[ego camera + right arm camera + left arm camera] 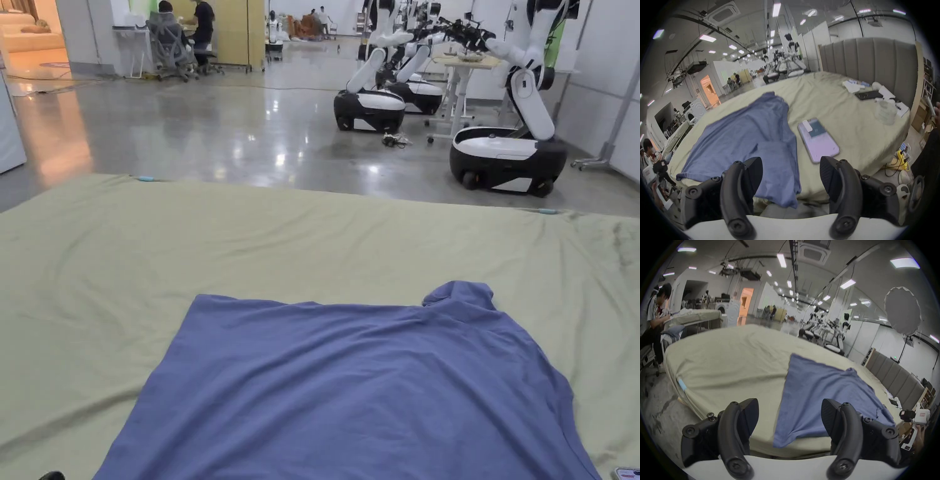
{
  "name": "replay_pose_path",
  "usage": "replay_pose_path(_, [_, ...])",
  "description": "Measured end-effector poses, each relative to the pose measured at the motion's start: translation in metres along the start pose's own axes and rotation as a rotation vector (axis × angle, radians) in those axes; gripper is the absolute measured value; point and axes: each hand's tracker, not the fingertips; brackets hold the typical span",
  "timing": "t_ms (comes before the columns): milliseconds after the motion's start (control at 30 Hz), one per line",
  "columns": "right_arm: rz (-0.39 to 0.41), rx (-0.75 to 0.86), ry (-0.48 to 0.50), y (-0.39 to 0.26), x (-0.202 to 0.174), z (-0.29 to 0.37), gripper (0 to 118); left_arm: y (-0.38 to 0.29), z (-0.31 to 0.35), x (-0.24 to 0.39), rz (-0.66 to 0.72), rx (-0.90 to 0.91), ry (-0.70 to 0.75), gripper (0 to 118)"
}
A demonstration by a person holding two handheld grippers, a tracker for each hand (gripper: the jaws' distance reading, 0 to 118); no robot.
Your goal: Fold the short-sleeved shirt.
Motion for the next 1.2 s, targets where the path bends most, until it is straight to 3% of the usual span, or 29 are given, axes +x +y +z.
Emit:
replay_pose_path(100, [0.030, 0.094, 0.031, 0.010, -0.008, 0.008, 82, 0.006, 0.012, 0.025, -0.041, 0.088, -0.029, 80])
replay_pose_path(267, [0.207, 0.236, 0.062, 0.020, -0.042, 0.026, 81, 0.009, 0.027, 0.071, -0.130, 0.183, -0.094, 76])
replay_pose_path(300, [0.231, 0.246, 0.084, 0.021, -0.047, 0.030, 79, 0.010, 0.031, 0.079, -0.156, 0.201, -0.100, 70])
replay_pose_path(333, [0.250, 0.256, 0.105, 0.021, -0.051, 0.034, 74, 0.010, 0.035, 0.086, -0.182, 0.223, -0.100, 54])
replay_pose_path(400, [0.265, 0.249, 0.137, 0.019, -0.059, 0.039, 60, 0.009, 0.043, 0.094, -0.215, 0.257, -0.092, 20])
replay_pose_path(500, [0.275, 0.253, 0.170, 0.014, -0.068, 0.046, 10, 0.010, 0.050, 0.101, -0.229, 0.273, -0.113, 16])
replay_pose_path(533, [0.276, 0.252, 0.174, 0.012, -0.071, 0.047, 1, 0.009, 0.049, 0.099, -0.234, 0.259, -0.142, 12])
replay_pose_path(567, [0.279, 0.258, 0.170, 0.010, -0.074, 0.048, 0, 0.008, 0.050, 0.100, -0.231, 0.245, -0.159, 3])
replay_pose_path(1000, [0.288, 0.247, 0.204, 0.005, -0.098, 0.047, 0, -0.006, 0.051, 0.103, -0.279, 0.193, -0.145, 3])
replay_pose_path(1200, [0.277, 0.180, 0.280, -0.006, -0.104, 0.045, 0, 0.000, 0.044, 0.053, -0.170, 0.065, 0.010, 3])
